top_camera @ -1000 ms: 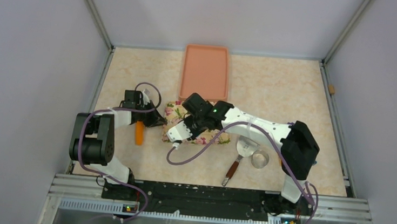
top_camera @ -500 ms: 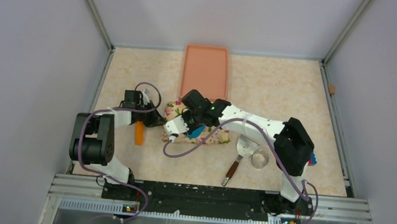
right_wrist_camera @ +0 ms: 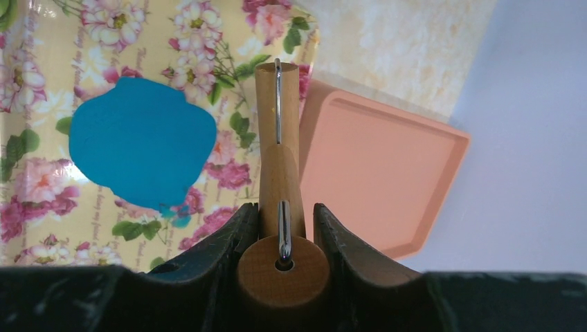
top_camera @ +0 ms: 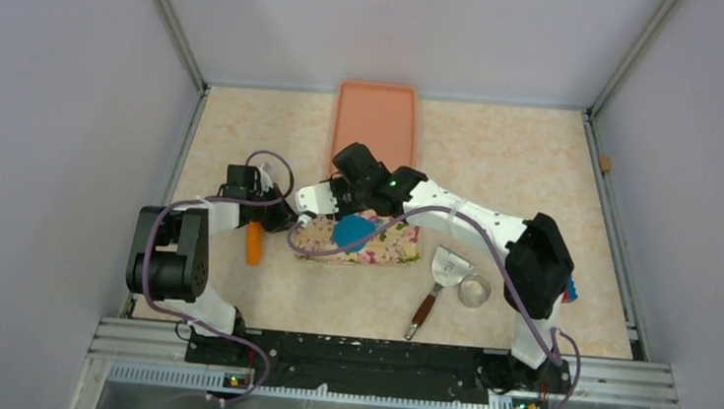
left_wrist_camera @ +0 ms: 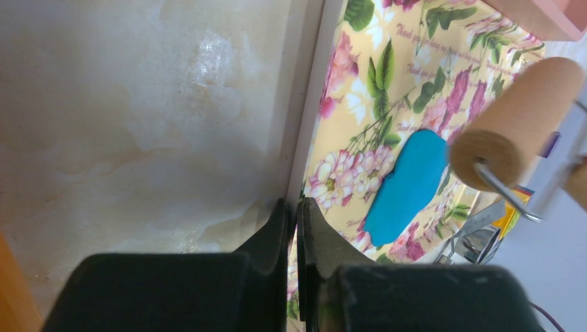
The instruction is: Roll out the dumpling wrappers from the dough
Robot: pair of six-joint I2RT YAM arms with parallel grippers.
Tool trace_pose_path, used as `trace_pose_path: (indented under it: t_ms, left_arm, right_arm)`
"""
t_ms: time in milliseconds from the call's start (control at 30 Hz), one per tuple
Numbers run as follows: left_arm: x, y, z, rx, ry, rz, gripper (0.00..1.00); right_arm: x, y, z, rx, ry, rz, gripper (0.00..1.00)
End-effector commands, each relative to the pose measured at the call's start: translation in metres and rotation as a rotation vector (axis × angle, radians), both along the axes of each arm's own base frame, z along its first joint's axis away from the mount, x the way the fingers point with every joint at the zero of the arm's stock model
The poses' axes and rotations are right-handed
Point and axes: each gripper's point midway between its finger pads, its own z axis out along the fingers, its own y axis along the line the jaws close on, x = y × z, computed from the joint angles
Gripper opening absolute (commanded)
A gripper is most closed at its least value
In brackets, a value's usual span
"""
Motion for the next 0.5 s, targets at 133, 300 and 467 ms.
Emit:
trace_pose_path:
  t_ms: [133,300,467]
  left_arm:
    - [0.000,-0.002,-0.003,-0.030,0.016,0.013,0.00]
    - [0.000,-0.002,-0.002,-0.030,0.016,0.011,0.00]
    - [0.001,-0.001,-0.002,-0.024,0.010,0.012,0.00]
  right_arm:
    - [-0.034,-0.020,0.063,0.094,-0.012,0.087,0.00]
    - [-0.054,-0.038,0.023,0.013,0.034,0.159,0.00]
    - [-0.066,-0.042,-0.002,-0.037,0.065,0.232,0.00]
